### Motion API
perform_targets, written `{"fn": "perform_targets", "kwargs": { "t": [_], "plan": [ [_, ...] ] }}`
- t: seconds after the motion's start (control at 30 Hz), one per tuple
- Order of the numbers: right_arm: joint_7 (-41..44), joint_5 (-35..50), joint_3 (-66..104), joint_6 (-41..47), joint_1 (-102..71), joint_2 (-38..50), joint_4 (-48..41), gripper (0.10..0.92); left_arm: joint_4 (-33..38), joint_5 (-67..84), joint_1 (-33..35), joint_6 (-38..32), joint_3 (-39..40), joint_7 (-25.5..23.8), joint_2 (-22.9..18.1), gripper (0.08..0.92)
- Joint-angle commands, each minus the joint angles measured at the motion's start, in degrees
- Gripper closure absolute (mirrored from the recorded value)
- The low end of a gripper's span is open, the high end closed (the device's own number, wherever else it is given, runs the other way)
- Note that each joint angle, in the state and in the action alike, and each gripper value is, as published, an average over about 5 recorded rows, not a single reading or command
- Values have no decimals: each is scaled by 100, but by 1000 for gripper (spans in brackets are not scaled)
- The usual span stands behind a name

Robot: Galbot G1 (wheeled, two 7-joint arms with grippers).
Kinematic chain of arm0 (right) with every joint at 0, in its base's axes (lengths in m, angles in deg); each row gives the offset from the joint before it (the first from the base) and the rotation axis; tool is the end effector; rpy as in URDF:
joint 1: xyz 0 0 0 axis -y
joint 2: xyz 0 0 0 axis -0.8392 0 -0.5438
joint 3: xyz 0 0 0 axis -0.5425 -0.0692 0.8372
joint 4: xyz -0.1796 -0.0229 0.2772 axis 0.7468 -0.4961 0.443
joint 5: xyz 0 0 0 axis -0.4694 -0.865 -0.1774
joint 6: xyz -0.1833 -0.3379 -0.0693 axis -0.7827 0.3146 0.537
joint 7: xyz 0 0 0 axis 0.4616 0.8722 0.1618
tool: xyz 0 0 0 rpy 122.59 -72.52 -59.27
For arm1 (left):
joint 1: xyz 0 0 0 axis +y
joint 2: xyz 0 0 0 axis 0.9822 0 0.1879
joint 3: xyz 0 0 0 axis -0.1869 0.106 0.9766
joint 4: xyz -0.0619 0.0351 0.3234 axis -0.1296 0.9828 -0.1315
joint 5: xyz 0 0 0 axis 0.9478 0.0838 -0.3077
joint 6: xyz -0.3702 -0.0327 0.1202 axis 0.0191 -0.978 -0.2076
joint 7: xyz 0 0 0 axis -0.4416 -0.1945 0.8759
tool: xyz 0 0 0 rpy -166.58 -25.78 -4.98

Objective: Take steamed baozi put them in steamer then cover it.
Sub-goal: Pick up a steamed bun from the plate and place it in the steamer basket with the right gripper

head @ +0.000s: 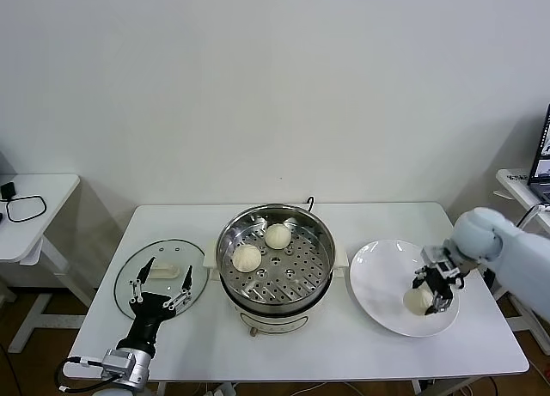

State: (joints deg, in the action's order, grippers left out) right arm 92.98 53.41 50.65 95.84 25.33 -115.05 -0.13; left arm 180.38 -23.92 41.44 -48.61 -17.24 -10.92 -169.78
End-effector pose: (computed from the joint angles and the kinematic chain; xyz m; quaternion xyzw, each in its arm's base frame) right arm 0.5034 -0.1725 -0.1502 0.5471 -0.5009 0.5293 0.4118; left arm 0.2205 0.0611 -0.2951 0.0535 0.9936 0.0995 0.0051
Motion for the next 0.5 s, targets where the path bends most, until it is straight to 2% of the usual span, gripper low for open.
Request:
{"fn": "perform_targets", "kwargs": {
  "t": [0.03,0.37,0.5],
  "plan": [
    [57,461,-829,-513,2085,58,310,335,10,-5,5,9,-3,2,14,177],
    [-120,474,-2022,-2389,4189,-693,1422,327,55,-3,8,10,-12,0,21,177],
    [-229,387,-2505,-2661,4668,-1111,1816,322,55,-2,19,10,-23,-3,31,177]
  ]
}}
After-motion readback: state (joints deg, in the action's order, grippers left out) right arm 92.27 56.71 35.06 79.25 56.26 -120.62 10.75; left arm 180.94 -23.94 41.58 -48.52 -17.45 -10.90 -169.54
